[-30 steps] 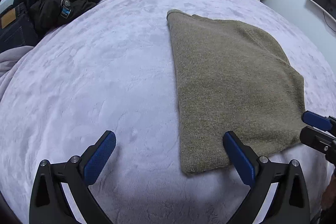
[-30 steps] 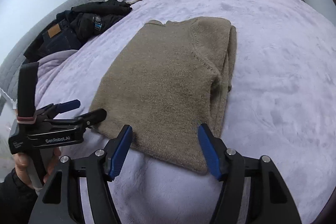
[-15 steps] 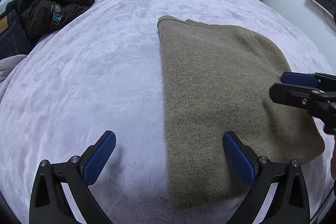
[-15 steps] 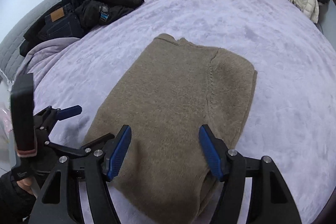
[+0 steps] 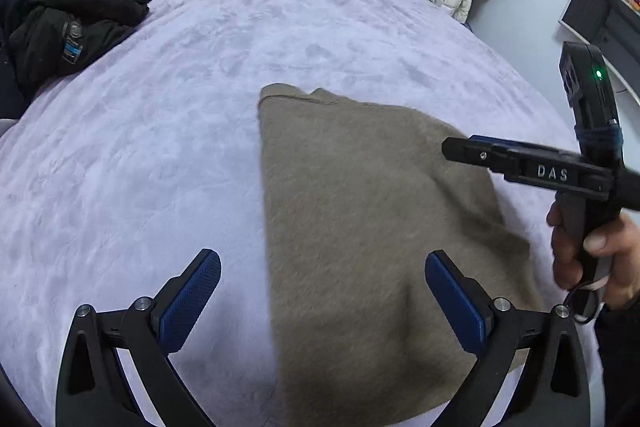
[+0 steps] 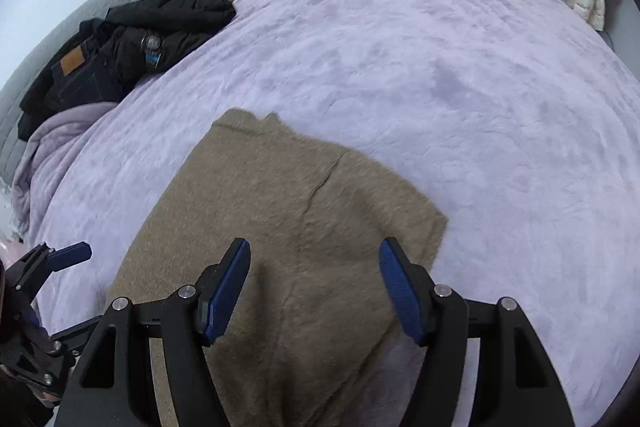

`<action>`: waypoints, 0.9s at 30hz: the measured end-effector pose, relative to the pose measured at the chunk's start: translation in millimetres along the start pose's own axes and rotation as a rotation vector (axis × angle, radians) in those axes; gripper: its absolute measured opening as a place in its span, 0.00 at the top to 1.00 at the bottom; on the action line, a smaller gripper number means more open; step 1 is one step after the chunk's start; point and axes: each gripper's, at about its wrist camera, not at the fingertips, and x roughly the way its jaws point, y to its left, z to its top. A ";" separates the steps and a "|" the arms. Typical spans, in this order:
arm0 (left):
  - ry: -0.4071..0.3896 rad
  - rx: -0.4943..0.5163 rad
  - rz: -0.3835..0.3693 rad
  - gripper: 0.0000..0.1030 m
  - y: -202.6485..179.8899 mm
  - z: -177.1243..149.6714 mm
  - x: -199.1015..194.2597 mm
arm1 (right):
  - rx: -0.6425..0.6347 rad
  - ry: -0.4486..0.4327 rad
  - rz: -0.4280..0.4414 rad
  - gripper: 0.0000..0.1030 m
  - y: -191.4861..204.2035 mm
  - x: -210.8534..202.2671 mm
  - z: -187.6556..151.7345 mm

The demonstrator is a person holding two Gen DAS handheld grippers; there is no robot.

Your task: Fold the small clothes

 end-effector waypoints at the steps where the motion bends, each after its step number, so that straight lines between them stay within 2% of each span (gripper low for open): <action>1: 0.023 -0.001 -0.030 0.01 -3.5 8.5 8.6 | 0.012 -0.014 0.022 0.31 -1.1 -2.7 1.3; 3: 0.048 0.007 -0.045 0.01 -12.9 22.0 26.5 | 0.006 -0.008 0.084 0.31 2.2 -0.5 2.8; 5: 0.076 0.013 -0.097 0.01 -18.1 30.5 43.1 | -0.017 0.009 0.100 0.31 5.4 9.5 3.7; 6: 0.087 0.006 -0.098 0.01 -18.4 34.0 52.5 | -0.015 0.025 0.099 0.31 2.8 17.7 4.1; 8: 0.102 0.018 -0.078 0.01 -18.5 38.4 68.0 | 0.018 0.049 0.087 0.32 -9.3 33.0 6.2; 11: 0.146 0.066 0.027 0.01 -18.9 42.1 89.2 | 0.071 0.031 0.057 0.34 -30.1 42.2 12.7; 12: 0.155 0.071 0.023 0.01 -18.6 45.3 88.1 | 0.091 0.025 0.056 0.34 -34.4 42.2 15.8; 15: 0.119 0.041 0.011 0.01 -3.5 56.0 64.9 | 0.113 0.000 -0.003 0.31 -36.3 28.0 18.6; 17: 0.094 0.010 -0.004 0.01 18.2 58.9 47.5 | 0.082 -0.024 -0.122 0.23 -37.6 11.0 12.0; 19: 0.102 -0.035 0.012 0.01 45.2 56.2 38.2 | 0.061 -0.027 -0.163 0.23 -44.7 -6.6 -1.5; 23: 0.144 -0.094 0.039 0.01 83.7 36.3 35.1 | 0.096 -0.029 -0.086 0.23 -64.4 -40.2 -33.3; 25: 0.163 -0.130 -0.001 0.01 89.5 25.1 38.0 | 0.155 -0.038 -0.020 0.22 -70.4 -52.3 -46.0; 27: 0.184 -0.159 -0.079 0.01 83.2 16.5 43.4 | 0.219 -0.051 0.072 0.21 -70.7 -56.5 -55.5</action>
